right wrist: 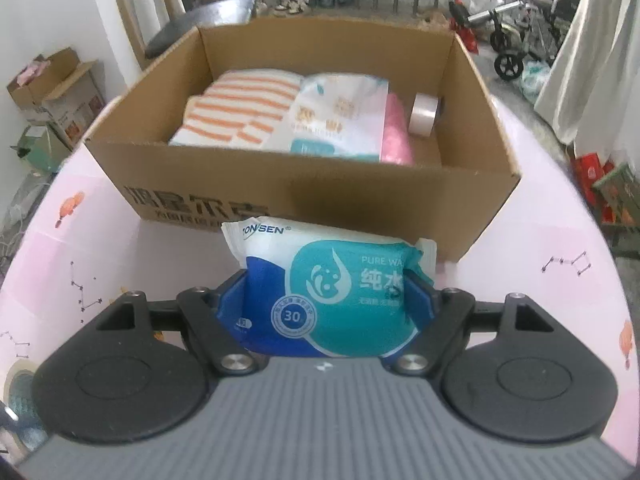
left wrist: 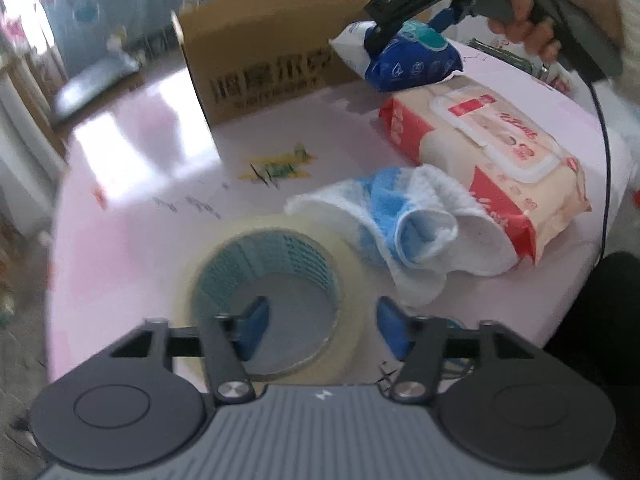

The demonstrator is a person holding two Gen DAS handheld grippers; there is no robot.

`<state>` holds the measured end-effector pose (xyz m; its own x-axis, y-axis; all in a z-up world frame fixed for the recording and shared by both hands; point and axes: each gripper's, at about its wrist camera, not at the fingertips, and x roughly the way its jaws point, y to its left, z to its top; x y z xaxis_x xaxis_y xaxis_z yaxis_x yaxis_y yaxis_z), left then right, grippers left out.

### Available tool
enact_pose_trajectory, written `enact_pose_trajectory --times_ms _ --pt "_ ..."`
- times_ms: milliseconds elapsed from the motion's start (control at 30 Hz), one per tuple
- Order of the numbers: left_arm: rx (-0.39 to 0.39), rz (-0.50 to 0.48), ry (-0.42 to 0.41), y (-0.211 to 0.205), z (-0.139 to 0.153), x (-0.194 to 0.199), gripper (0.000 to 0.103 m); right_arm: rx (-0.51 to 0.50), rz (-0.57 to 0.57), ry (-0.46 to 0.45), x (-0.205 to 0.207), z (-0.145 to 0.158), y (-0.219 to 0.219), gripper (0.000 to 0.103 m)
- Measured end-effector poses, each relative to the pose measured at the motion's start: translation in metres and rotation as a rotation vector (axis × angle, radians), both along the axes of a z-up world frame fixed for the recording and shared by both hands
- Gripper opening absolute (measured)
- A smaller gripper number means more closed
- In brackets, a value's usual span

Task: Organize soft objects
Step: 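Grasp the white-blue knit cloth with the left gripper while the right lifts the wipe pack, then carry the cloth and wipe pack into the box and open both grippers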

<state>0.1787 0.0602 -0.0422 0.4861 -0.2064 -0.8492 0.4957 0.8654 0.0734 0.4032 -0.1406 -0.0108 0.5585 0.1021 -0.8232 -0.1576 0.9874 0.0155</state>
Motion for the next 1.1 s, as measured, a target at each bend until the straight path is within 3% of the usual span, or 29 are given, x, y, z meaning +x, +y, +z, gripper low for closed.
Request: enact_pose_trajectory --times_ms 100,233,333,400,500,600,667,733,867,1100 --pt "0.034 -0.059 -0.079 -0.003 0.018 -0.016 0.062 0.002 0.007 -0.022 -0.003 0.008 -0.005 0.079" --pt "-0.004 -0.16 -0.142 -0.02 0.041 -0.023 0.066 0.014 0.004 -0.049 -0.01 0.017 -0.01 0.079" --pt "-0.032 -0.239 -0.117 -0.043 0.039 -0.012 0.079 0.041 -0.004 -0.072 -0.017 0.024 -0.017 0.079" --pt "-0.024 -0.257 -0.081 -0.06 0.026 0.001 0.079 0.058 -0.008 -0.082 -0.022 0.028 -0.021 0.079" --pt "0.0 -0.254 0.006 -0.076 0.0 0.025 0.07 0.066 0.005 -0.105 -0.032 0.035 -0.026 0.079" --pt "-0.043 -0.146 0.123 -0.074 -0.018 0.048 0.052 0.069 0.026 -0.116 -0.041 0.04 -0.033 0.079" --pt "-0.014 -0.136 0.087 -0.074 -0.019 0.048 0.016 0.08 0.031 -0.132 -0.047 0.043 -0.036 0.079" --pt "0.036 -0.146 0.037 -0.072 -0.02 0.046 0.011 0.097 0.024 -0.151 -0.053 0.046 -0.042 0.079" --pt "0.018 -0.1 0.039 -0.059 -0.012 0.049 0.01 0.144 0.007 -0.159 -0.065 0.053 -0.052 0.079" --pt "-0.01 -0.098 -0.098 -0.047 0.041 0.05 0.01 0.223 -0.052 -0.197 -0.087 0.066 -0.072 0.079"
